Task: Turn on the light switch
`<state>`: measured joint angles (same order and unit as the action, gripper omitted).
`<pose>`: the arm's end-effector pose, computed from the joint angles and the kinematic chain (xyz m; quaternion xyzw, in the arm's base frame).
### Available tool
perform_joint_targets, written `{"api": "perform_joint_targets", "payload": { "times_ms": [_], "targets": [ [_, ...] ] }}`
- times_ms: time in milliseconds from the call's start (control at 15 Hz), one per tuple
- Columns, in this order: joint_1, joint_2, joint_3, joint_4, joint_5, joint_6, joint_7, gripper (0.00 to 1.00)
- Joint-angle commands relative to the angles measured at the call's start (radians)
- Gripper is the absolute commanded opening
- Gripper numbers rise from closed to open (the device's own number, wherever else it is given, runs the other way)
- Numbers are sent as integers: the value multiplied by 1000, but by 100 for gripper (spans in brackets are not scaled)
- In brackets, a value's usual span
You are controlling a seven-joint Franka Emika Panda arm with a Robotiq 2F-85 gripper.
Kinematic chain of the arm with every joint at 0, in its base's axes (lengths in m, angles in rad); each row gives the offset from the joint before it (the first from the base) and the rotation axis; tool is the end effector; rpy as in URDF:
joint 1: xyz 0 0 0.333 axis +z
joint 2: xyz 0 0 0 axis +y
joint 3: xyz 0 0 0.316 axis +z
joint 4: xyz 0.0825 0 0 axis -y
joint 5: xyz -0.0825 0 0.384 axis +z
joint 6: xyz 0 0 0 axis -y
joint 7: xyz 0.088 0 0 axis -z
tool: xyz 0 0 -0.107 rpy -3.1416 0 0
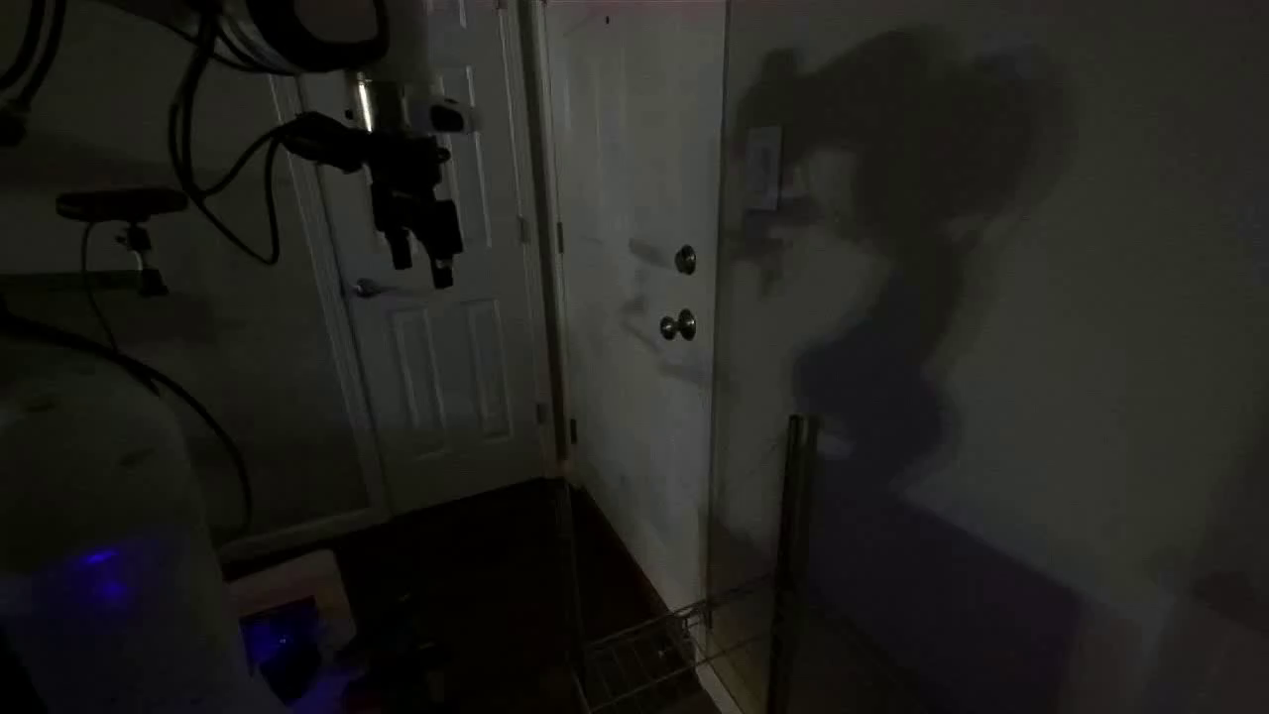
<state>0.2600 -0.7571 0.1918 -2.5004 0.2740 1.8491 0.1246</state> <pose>0.2914 0.1752 0.5328 -0.9905 -0.1092 -0.0305 0.0784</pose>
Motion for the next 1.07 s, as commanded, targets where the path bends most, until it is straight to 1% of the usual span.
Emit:
{"api": "perform_joint_targets", "payload": {
  "times_ms": [0, 267, 467, 667, 1000],
  "targets": [
    [-13, -1, 9, 3, 7, -5, -7, 100],
    [-13, 11, 12, 3, 0, -4, -13, 100],
    [-21, 41, 22, 9, -21, 23, -22, 100],
    [-33, 102, 32, 24, -51, 82, -35, 100],
    [-76, 234, 29, 75, -183, 224, -32, 100]
  ]
}}
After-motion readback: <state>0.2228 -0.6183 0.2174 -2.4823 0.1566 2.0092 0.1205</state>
